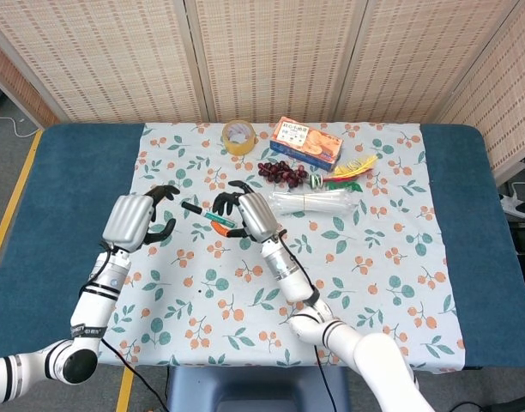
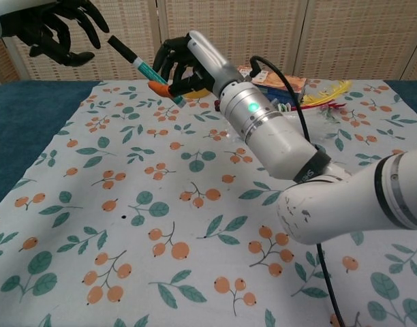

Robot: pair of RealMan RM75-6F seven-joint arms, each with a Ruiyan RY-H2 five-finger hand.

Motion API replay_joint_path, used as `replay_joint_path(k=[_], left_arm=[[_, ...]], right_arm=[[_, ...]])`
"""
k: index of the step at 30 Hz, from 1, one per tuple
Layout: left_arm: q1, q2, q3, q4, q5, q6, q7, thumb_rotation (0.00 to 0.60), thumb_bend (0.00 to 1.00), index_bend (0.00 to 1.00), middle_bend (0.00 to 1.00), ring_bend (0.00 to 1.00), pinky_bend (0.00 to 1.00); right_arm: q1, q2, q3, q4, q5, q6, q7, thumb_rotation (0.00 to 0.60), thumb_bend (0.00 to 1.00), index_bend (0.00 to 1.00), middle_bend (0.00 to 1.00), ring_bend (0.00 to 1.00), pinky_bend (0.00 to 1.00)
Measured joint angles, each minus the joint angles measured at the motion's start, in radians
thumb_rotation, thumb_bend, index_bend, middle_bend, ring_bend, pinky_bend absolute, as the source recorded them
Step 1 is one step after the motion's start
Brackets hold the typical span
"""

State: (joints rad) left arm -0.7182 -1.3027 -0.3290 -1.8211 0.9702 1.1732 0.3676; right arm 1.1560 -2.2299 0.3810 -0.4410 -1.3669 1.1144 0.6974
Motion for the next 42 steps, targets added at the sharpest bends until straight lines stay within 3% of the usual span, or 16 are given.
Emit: replay_joint_path(k=[11,22,27,42], left_arm=[[-0.009,-0.031,0.021,0.024,0.051,0.030,0.013,0.600,0.37,0.38,0.41,0.62,0.83],[-0.017,-0.051,0.038,0.061,0.081,0.052,0.059,0.600,0.37,0.39,0.44,0.62,0.83],[-0.020,-0.056,0.038,0.066,0.082,0.055,0.068,0.600,0.37,0.45,0.51,0.63,0.83],[-0.018,-0.056,0.041,0.062,0.090,0.059,0.075,0.600,0.37,0.47,0.53,0.63,0.83]], right_arm=[[0.027,-0.012,0.016,-0.004,0.016,-0.013,0.008,0.600,0.36,0.93,0.85,0.57,0.18],[0.014,-0.001,0.011,-0.037,0.017,-0.006,0.004,0.600,0.36,0.93,0.85,0.57,0.18],[0.012,0.003,0.011,-0.060,0.015,0.003,0.006,0.600,0.36,0.93,0.85,0.57,0.18],[0.018,0.000,0.007,-0.073,0.013,-0.015,-0.024,0.600,0.36,0.93,0.85,0.57,0.18]])
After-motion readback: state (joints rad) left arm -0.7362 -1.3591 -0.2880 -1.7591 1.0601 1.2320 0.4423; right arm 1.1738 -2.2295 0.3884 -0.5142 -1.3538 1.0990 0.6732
